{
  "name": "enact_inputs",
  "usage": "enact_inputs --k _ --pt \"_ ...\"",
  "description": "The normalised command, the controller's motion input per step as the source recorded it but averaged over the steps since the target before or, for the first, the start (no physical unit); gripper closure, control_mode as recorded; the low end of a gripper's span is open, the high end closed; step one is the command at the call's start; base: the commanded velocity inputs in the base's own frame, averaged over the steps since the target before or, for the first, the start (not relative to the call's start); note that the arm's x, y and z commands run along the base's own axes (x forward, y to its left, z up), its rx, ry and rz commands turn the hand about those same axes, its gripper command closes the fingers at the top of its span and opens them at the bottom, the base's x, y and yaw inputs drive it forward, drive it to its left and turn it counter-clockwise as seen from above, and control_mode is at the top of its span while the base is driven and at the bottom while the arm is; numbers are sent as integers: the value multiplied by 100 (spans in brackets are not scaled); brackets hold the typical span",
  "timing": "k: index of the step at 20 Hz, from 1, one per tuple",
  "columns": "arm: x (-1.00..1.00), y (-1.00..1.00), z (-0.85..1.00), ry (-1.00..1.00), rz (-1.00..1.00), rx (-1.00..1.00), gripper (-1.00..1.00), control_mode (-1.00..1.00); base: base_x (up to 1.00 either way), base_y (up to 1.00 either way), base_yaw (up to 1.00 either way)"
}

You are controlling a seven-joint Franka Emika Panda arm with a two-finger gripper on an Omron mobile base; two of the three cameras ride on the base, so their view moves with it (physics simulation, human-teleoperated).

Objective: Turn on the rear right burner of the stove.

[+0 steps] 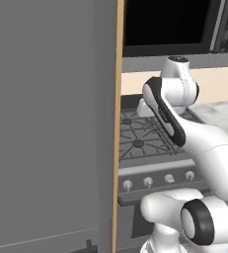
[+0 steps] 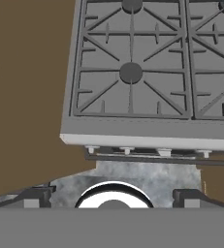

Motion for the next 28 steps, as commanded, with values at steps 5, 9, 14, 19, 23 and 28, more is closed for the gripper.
enact_inputs --k 5,9,14,19,23,28 --pt "0 0 0 0 0 0 -100 100 -15 20 0" --pt "0 0 0 0 0 0 -100 100 0 0 0" --pt "3 -54 -43 1 -8 0 -100 -100 0 0 0" --pt "0 -100 -78 3 -11 0 -100 -100 0 0 0" --pt "0 -100 -69 0 -4 2 -100 -100 0 0 0" --pt "-10 -90 -74 -12 0 0 -100 -100 0 0 0"
